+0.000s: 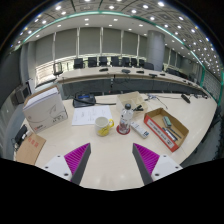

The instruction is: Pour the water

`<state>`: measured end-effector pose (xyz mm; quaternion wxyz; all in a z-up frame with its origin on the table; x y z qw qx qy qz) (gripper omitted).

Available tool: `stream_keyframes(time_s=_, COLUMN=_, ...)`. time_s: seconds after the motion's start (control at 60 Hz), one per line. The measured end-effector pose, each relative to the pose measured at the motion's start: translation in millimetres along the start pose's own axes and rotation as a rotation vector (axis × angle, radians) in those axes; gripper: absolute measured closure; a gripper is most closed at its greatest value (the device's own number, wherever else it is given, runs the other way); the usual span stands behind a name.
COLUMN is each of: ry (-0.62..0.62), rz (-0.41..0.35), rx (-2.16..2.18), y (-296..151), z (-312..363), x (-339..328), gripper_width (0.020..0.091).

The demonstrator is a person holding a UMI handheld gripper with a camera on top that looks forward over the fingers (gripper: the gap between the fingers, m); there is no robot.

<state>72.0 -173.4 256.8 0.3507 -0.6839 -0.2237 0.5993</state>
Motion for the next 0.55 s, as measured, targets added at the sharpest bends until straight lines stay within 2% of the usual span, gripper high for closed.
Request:
stream_keyframes(time_s=0.217, ry=0.042, rz=0.006, rx=-0.048, y=26, z=20, x=-51, gripper_width=0.0241)
stream_keyframes(time_s=0.55, ry=0.055, rz=0.054, rx=-0.048, y=54, z=23, x=-63, gripper_width=0.0240)
Point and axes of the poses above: the point between the fingertips, and its own axes, seen from behind it with the camera up: z to the left, y down, x forward, the way the camera looks, the point moved 5 cm from there along -x, backward, against the way the camera looks, and after that the axes turned 3 degrees about z, right-handed, at the moved point
